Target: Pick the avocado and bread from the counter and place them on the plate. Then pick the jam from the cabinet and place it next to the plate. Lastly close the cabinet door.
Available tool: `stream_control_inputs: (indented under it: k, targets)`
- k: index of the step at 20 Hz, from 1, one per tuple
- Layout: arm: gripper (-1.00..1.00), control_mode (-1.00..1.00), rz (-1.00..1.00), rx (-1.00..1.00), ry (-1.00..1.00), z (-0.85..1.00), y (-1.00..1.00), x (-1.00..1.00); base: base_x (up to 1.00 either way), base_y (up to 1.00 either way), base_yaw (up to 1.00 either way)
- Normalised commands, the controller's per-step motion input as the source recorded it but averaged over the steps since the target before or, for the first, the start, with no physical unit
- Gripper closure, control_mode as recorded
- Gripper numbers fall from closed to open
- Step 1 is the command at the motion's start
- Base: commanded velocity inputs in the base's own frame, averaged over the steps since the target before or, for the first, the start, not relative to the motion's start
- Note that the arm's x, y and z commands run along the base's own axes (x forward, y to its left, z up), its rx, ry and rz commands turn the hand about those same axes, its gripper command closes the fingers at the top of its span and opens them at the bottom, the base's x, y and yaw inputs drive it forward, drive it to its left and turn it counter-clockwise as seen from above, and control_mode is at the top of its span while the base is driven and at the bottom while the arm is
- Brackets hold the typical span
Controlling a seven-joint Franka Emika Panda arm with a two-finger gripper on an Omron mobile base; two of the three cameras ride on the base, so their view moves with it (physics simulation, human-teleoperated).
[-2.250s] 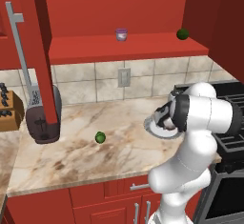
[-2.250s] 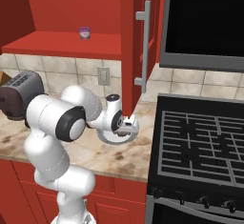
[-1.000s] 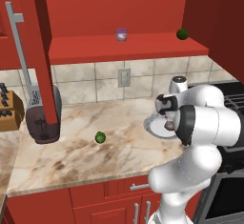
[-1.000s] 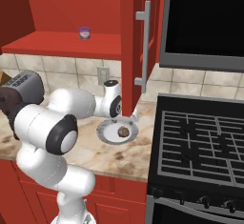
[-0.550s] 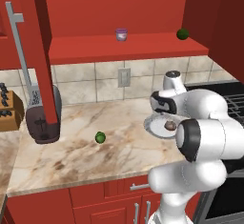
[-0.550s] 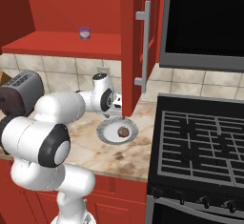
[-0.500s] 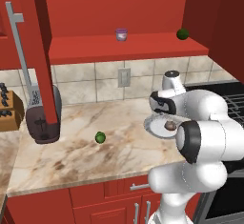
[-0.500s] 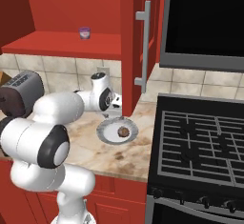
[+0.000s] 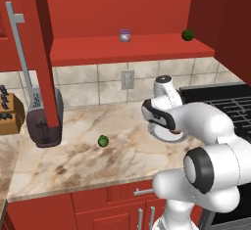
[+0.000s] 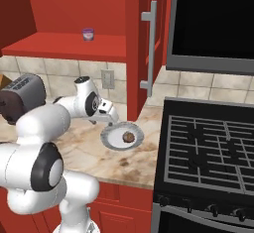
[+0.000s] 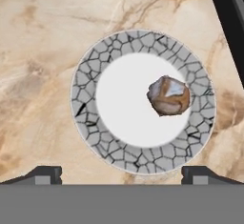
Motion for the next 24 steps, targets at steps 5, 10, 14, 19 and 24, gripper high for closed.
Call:
stream_control_inputs:
  k: [5,10,14,19,24]
  targets:
    - [-1.00,-1.00,0.00,0.00,0.00,0.00,0.74,-0.24,0.00,0.00,0.00]
    - [-1.00,-1.00,0.00,0.03,0.01,0.00,0.67,-0.10,0.00,0.00,0.00]
    - [-1.00,-1.00,0.00,0.06,0.07,0.00,0.67,-0.01,0.00,0.00,0.00]
    - [-1.00,-1.00,0.00,0.09,0.09,0.00,0.64,0.00,0.00,0.00,0.00]
    - [-1.00,-1.00,0.00,0.10,0.09,0.00,0.57,0.00,0.00,0.00,0.00]
